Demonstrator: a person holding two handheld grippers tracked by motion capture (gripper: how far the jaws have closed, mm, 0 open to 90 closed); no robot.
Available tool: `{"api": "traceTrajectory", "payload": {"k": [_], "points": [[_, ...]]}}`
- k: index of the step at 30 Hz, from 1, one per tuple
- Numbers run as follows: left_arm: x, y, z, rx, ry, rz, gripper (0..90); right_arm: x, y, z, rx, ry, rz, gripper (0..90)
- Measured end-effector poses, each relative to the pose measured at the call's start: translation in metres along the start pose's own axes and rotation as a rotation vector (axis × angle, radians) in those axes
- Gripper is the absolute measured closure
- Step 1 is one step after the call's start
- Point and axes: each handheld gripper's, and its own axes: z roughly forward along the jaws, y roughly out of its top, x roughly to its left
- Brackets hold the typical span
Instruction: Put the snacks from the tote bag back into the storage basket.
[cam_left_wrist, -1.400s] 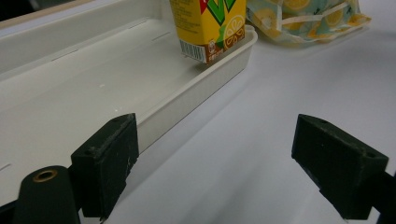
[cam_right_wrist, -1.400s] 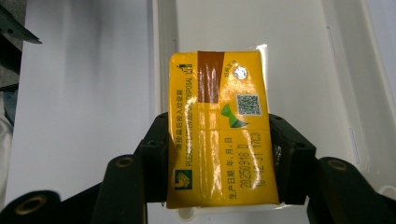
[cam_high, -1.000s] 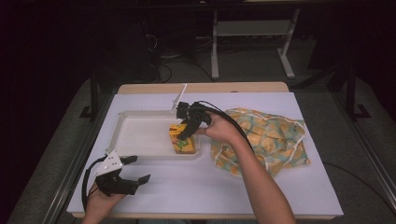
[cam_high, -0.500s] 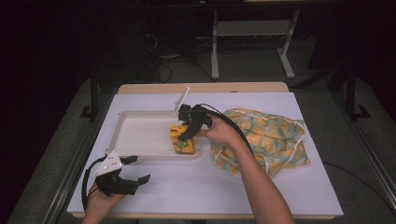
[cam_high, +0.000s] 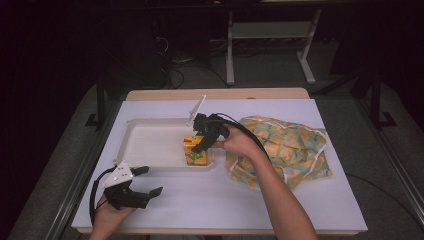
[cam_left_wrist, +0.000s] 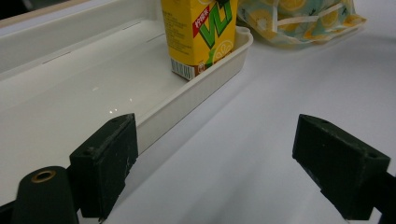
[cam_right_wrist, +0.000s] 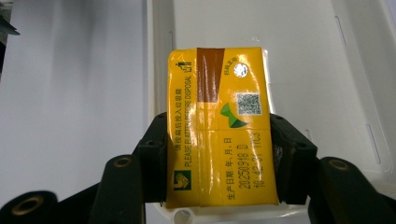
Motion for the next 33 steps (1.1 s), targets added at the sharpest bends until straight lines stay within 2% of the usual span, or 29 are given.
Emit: {"api": "traceTrajectory", "payload": {"k": [10,17,23,27,28,32,33], "points": [[-0.001,-0.0007,0.0004,0.007,0.002,-0.008,13.7,0.0016,-0.0003,0.0005,0.004,0.008,-0.017,46.1],[-0.0021,-0.0013,-0.0009,0.003,0.009,-0.002,13.7,0.0011,-0.0002,0.0042,0.01,0.033,-0.005,43.4],[-0.0014,-0.0017,-0.0014,0.006,0.009,-0.001,13.7,0.0036,0.0005,0.0031,0.021,0.018,-0.015,44.7],[-0.0025,-0.0021,-0.0018,0.006,0.007,0.002,13.7,0.0077,0.0022,0.003,0.029,-0.008,-0.007,45.2],[-0.0027,-0.0021,-0.0019,0.004,0.008,0.003,13.7,0.008,0.0025,0.0032,0.03,-0.013,-0.018,45.2],[-0.0029,-0.0025,-0.0029,0.003,0.01,0.0,13.7,0.0082,0.0027,0.0032,0.031,-0.013,-0.012,44.9],[-0.0026,-0.0028,-0.003,0.003,0.01,0.002,13.7,0.0088,0.003,0.0032,0.034,-0.011,0.003,44.4]]}}
